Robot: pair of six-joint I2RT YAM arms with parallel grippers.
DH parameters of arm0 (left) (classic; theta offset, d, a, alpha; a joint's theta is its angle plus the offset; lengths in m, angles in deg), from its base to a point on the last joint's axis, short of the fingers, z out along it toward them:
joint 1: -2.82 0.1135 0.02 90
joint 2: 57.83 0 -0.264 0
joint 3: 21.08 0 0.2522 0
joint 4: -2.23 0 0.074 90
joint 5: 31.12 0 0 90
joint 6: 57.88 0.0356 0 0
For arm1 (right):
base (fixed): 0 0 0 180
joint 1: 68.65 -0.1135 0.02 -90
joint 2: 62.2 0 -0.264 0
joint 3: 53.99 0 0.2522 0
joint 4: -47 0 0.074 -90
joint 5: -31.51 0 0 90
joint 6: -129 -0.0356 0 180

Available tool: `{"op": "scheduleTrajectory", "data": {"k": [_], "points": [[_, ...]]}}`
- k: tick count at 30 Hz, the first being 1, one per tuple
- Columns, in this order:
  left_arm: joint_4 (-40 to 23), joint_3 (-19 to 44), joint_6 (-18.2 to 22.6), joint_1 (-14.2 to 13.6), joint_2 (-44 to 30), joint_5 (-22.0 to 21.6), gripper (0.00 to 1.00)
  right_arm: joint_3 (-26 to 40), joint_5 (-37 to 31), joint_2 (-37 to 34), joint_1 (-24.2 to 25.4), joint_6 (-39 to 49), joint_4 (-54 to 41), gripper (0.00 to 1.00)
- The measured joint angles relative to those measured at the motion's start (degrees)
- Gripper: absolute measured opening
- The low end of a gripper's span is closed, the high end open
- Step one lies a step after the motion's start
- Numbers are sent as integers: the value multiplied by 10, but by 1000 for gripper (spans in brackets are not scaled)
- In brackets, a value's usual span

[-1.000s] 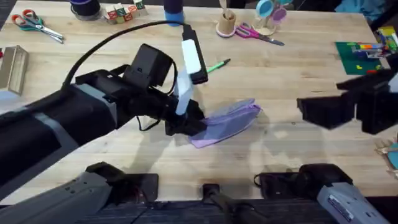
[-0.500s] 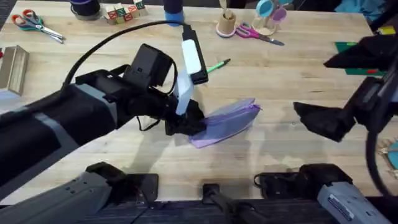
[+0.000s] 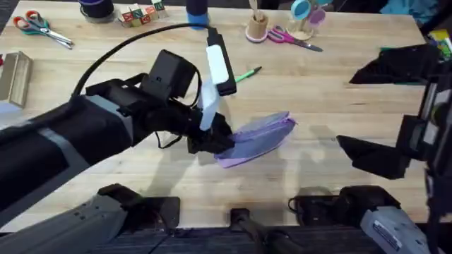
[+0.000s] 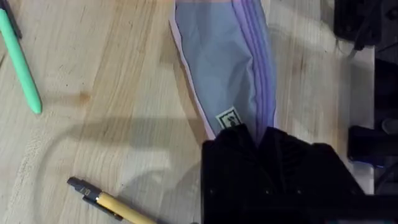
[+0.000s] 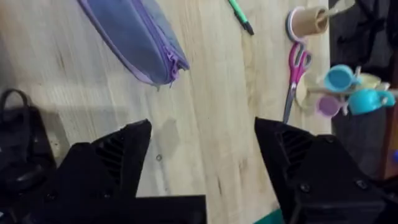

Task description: Unzip the bag, pick up the pens from the table one at a time and place them inside, then zip the bag closed.

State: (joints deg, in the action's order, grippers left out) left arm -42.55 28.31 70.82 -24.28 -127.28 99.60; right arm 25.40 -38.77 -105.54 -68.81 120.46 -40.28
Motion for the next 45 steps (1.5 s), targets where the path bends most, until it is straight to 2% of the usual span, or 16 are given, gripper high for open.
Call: {"op": "scheduleTrajectory", "data": {"k": [9,23,45], "points": [[0,0,0,0,0,0,42,0,39,-10,0,39,0,996],[0,0,0,0,0,0,42,0,81,-18,0,43,-14,996],[0,0,0,0,0,-1,42,0,102,-259,0,43,-13,996]]}}
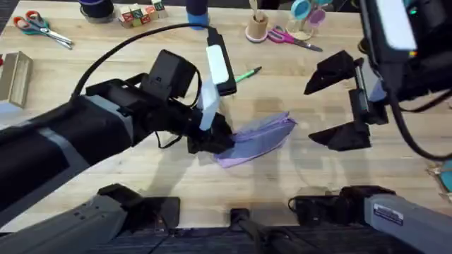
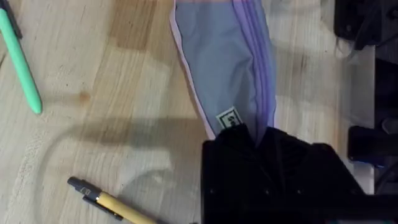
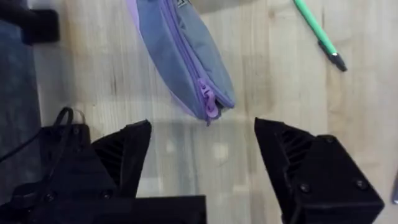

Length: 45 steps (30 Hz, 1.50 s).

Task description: Unzip the bag, pick up the pens from the table one at a time and place them inside, then zip the bag closed.

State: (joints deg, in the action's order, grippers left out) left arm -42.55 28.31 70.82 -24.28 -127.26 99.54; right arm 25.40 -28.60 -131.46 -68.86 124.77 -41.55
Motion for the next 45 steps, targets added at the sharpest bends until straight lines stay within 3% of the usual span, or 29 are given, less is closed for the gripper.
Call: {"op": "scheduleTrajectory", "data": {"k": [15,21,34,36,40,44,45], "points": [[0,0,0,0,0,0,42,0,14,-109,-1,0,0,995],[0,0,0,0,0,0,42,0,14,-146,-24,0,2,995],[0,0,0,0,0,0,42,0,14,-204,-50,0,20,888],[0,0,0,0,0,0,42,0,14,-207,-50,0,23,794],[-1,0,0,-1,0,0,42,0,12,-208,-50,0,28,379],[-1,0,0,-2,0,0,41,0,12,-207,-50,-1,30,66],[-1,0,0,-2,0,0,41,0,11,-207,-50,-1,29,42]]}}
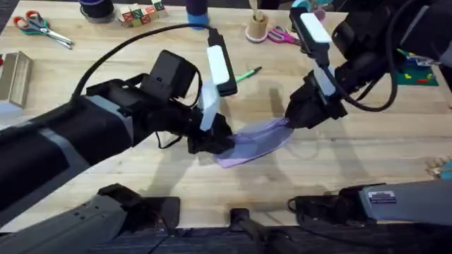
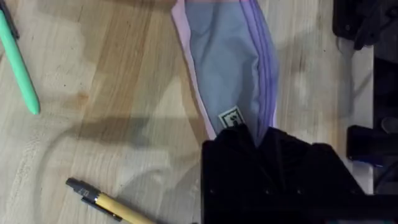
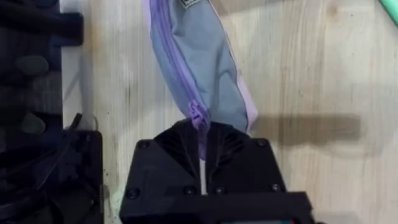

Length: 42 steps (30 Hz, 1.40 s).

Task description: Unzip the bag, pick up the pens from the table one at a time and place them inside, then zip the bag closed.

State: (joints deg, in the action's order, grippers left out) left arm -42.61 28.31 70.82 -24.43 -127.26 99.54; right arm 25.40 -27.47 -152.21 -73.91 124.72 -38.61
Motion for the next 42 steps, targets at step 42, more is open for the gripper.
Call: {"op": "scheduleTrajectory", "data": {"k": [42], "points": [[15,0,0,0,0,5,41,121,-10,0,-6,-52,-117,29]]}}
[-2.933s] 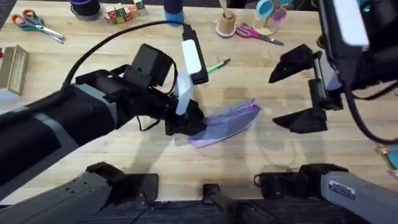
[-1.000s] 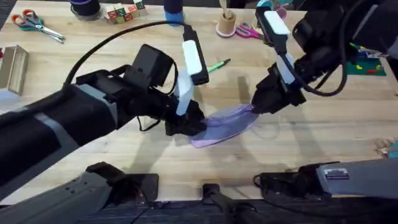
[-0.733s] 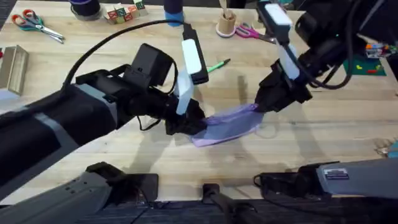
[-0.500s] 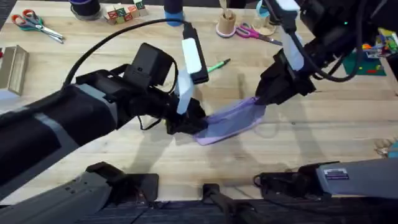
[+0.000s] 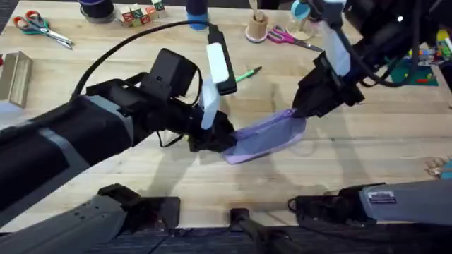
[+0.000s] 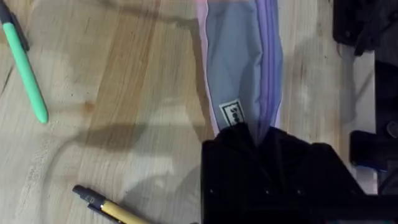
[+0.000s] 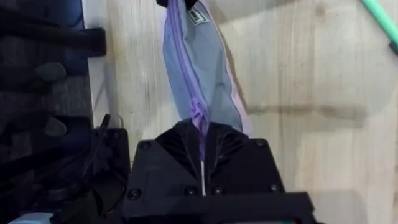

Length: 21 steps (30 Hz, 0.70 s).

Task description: Unzip the bag, pick up the pens from the table one at a time and place them inside, then zip the bag closed.

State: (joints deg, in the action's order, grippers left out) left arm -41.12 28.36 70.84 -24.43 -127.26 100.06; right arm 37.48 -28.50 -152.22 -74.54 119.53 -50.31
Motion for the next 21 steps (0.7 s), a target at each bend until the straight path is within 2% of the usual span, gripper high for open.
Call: {"op": "scheduleTrajectory", "data": {"k": [5,13,16,21], "points": [[4,1,0,0,0,2,41,26,3,0,-3,0,-8,29],[1,1,0,0,0,1,41,31,5,0,-14,0,-10,29],[-4,0,0,0,0,-1,41,36,5,0,-32,0,-8,29],[-13,0,0,0,0,-10,41,49,-3,1,-96,-4,17,29]]}}
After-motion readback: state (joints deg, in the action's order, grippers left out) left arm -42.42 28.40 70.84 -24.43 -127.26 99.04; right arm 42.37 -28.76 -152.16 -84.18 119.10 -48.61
